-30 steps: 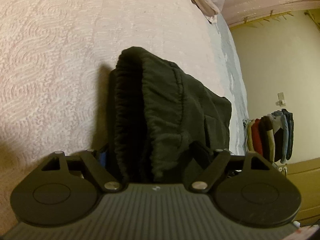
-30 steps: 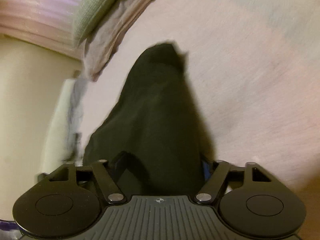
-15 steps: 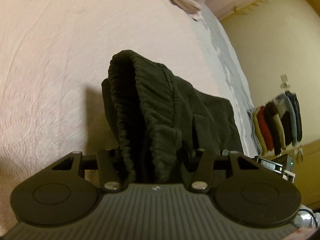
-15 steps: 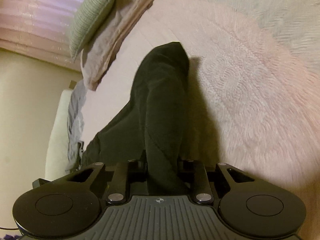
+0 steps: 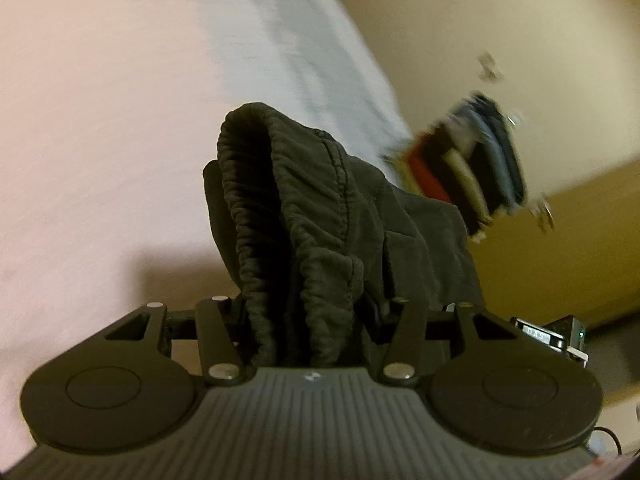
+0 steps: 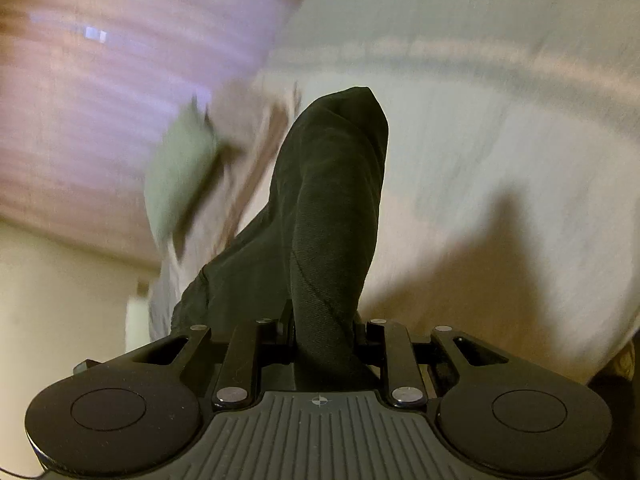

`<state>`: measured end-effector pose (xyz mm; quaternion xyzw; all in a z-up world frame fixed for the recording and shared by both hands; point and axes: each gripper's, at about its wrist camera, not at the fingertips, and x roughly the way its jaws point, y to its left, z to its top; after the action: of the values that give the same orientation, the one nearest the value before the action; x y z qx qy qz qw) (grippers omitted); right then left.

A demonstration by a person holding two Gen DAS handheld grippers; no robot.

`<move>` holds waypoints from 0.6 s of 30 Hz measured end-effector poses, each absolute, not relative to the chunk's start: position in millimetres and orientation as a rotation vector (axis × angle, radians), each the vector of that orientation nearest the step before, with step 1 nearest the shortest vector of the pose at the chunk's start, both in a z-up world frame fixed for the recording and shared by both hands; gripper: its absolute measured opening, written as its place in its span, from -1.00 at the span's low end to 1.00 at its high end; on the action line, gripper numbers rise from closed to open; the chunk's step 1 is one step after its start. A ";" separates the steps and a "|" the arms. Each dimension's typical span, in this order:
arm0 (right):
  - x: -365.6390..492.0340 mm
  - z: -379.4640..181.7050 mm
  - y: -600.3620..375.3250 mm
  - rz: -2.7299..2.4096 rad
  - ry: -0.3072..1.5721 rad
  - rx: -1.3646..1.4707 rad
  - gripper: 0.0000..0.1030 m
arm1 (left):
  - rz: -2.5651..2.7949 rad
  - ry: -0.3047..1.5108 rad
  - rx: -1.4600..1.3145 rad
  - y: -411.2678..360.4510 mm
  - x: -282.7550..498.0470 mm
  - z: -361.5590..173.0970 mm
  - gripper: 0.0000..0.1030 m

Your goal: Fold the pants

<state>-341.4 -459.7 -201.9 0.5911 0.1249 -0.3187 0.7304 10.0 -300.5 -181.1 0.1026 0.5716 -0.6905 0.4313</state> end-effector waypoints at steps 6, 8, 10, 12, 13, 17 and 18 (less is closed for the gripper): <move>-438.5 -113.9 -529.9 -0.886 0.065 1.259 -0.62 | -1.967 1.356 0.345 -428.9 -115.1 -95.0 -0.12; -462.2 -85.2 -570.6 -0.926 0.007 1.230 -0.62 | -2.036 1.326 0.358 -480.5 -167.7 -63.4 -0.12; -493.9 -60.2 -611.2 -0.952 -0.042 1.192 -0.62 | -2.091 1.302 0.349 -526.5 -216.6 -35.9 -0.12; -529.2 -35.5 -660.1 -0.977 -0.102 1.176 -0.62 | -2.141 1.277 0.328 -572.3 -265.5 -9.2 -0.12; -544.2 -24.8 -680.8 -0.991 -0.124 1.170 -0.62 | -2.171 1.261 0.311 -597.1 -291.8 4.7 -0.12; -601.6 19.6 -763.0 -1.049 -0.185 1.112 -0.62 | -2.246 1.201 0.286 -683.9 -389.2 51.8 -0.13; -612.8 27.6 -782.1 -1.058 -0.200 1.102 -0.62 | -2.256 1.182 0.290 -702.1 -411.7 61.5 -0.12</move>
<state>-612.8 -782.1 27.6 0.4982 -0.0903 -0.4784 0.7175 -411.7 -702.1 61.5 0.1083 0.4421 -0.8436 0.2849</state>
